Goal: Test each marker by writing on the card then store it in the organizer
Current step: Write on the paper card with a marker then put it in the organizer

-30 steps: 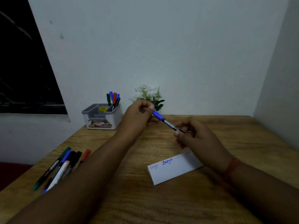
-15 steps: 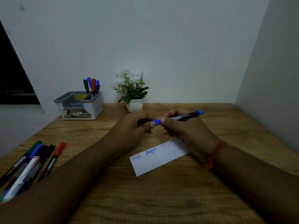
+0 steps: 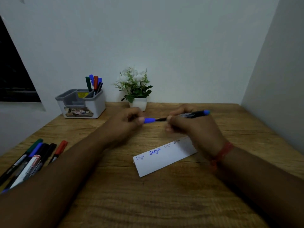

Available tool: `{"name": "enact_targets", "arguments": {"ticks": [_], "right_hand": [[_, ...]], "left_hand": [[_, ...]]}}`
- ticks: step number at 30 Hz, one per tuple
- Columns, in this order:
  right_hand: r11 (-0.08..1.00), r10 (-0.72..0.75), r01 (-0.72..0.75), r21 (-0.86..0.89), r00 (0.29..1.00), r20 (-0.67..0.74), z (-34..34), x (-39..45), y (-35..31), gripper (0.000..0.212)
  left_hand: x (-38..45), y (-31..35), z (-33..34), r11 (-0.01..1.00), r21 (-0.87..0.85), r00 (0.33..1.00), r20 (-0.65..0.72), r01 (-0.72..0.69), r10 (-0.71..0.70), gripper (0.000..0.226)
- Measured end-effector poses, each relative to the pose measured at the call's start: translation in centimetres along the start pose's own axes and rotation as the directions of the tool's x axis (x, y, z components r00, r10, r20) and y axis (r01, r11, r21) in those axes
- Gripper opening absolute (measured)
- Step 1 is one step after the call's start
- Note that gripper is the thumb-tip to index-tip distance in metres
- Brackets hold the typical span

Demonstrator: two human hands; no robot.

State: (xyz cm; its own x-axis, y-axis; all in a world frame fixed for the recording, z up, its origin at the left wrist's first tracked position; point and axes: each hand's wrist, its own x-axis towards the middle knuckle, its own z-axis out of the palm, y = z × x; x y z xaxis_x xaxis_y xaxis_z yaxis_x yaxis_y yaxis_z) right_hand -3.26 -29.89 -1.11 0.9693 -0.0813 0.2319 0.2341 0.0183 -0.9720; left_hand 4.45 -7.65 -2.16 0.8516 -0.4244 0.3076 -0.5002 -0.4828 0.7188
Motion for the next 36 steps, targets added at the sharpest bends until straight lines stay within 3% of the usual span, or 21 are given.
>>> {"name": "enact_targets", "arguments": {"ticks": [3,5,9,17,21,25,28,30,33,36], "right_hand": [[0.995,-0.037,0.047,0.090,0.993,-0.109,-2.4,1.2,-0.9,0.009],[0.994,-0.009,0.020,0.105,0.994,-0.108,-2.8,1.5,-0.6,0.007],[1.000,0.019,-0.018,0.013,0.998,-0.061,-1.8,1.6,1.0,0.006],[0.997,0.034,-0.040,-0.059,0.994,-0.103,-2.0,1.8,1.4,0.008],[0.997,0.021,-0.031,-0.069,0.988,-0.150,-2.4,2.2,1.2,0.004],[1.000,0.017,-0.011,0.030,0.974,-0.225,-3.4,2.9,0.0,0.007],[0.995,-0.009,0.028,0.093,0.980,-0.199,-4.2,2.8,-1.4,0.009],[0.998,-0.056,0.053,-0.026,0.990,-0.129,-4.9,2.2,-2.0,0.010],[0.916,-0.067,0.033,-0.400,0.995,-0.070,-6.0,0.6,-1.6,0.010],[0.862,0.007,-0.056,-0.504,0.995,-0.099,-6.6,-0.5,0.0,0.008]], "left_hand": [[0.3,-1.3,-1.6,0.987,-0.117,0.965,-0.228,0.108,-0.133,0.015],[0.3,-1.1,-0.8,0.993,-0.047,0.956,-0.269,0.108,-0.117,0.011],[0.7,-0.4,2.4,0.975,0.218,0.987,-0.160,0.035,0.001,0.002],[1.0,-1.2,3.1,0.950,0.312,0.999,0.053,-0.020,0.003,0.016],[0.8,-1.1,2.3,0.931,0.357,0.995,0.095,-0.073,0.042,0.038],[0.4,-0.6,2.2,0.920,0.382,0.985,0.168,-0.093,0.029,0.070],[0.4,-0.4,2.5,0.878,0.461,0.974,0.227,-0.127,0.022,0.082],[0.5,-0.4,2.7,0.861,0.488,0.969,0.245,-0.146,0.025,0.085],[0.6,-0.6,3.1,0.838,0.518,0.964,0.263,-0.172,0.035,0.086],[0.9,-0.6,3.6,0.804,0.564,0.958,0.286,-0.191,0.027,0.088]]}}
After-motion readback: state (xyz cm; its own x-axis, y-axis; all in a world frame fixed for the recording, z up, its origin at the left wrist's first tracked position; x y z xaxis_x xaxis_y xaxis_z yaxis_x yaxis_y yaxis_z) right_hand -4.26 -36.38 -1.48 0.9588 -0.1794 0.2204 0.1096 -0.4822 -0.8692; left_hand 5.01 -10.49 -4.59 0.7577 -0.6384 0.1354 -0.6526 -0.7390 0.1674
